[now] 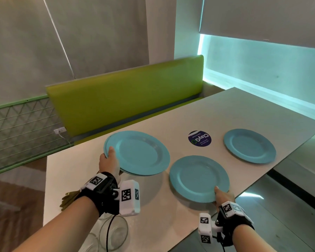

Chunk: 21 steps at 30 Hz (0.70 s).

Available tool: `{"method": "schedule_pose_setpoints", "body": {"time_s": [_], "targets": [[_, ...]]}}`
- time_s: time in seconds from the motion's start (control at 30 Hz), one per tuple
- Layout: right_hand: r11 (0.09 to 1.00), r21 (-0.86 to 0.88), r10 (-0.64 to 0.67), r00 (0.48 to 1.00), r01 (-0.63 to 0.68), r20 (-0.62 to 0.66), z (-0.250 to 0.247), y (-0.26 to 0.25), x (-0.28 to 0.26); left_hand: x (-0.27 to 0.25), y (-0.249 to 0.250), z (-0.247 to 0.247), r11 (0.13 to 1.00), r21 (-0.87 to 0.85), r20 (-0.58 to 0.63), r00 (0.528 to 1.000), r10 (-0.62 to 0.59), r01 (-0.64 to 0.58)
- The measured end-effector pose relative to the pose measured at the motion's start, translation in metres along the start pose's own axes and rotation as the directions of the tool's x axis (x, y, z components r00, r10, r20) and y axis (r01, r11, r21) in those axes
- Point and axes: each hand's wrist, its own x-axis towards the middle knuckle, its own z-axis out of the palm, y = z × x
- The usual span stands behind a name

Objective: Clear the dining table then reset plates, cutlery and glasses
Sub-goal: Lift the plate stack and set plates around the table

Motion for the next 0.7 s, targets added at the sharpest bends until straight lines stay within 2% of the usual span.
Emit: {"method": "schedule_pose_setpoints", "body": {"time_s": [0.13, 0.23, 0.3, 0.43, 0.6, 0.7], "targets": [[0.996, -0.059, 0.066, 0.998, -0.065, 0.008, -0.007, 0.001, 0.005, 0.000, -0.002, -0.004, 1.000, -0.011, 0.046, 0.999, -0.002, 0.002], [0.990, -0.095, 0.105, 0.993, -0.100, 0.050, -0.009, 0.020, 0.044, -0.001, -0.004, -0.004, 0.999, -0.033, 0.081, 0.997, 0.006, -0.003], [0.984, -0.142, 0.120, 0.990, -0.108, 0.077, -0.010, 0.018, 0.043, -0.003, -0.004, -0.003, 0.999, -0.048, 0.105, 0.994, 0.002, 0.003], [0.975, -0.186, 0.148, 0.977, -0.119, 0.153, -0.011, -0.006, 0.000, -0.009, -0.003, 0.001, 0.998, -0.063, 0.144, 0.990, 0.006, 0.003], [0.966, -0.233, 0.169, 0.954, -0.111, 0.247, -0.015, -0.012, -0.018, -0.017, 0.002, 0.003, 0.996, -0.092, 0.197, 0.980, 0.004, 0.015], [0.949, -0.300, 0.173, 0.956, -0.098, 0.238, -0.018, -0.020, -0.028, -0.021, 0.007, 0.004, 0.993, -0.120, 0.223, 0.975, 0.014, 0.013]]}}
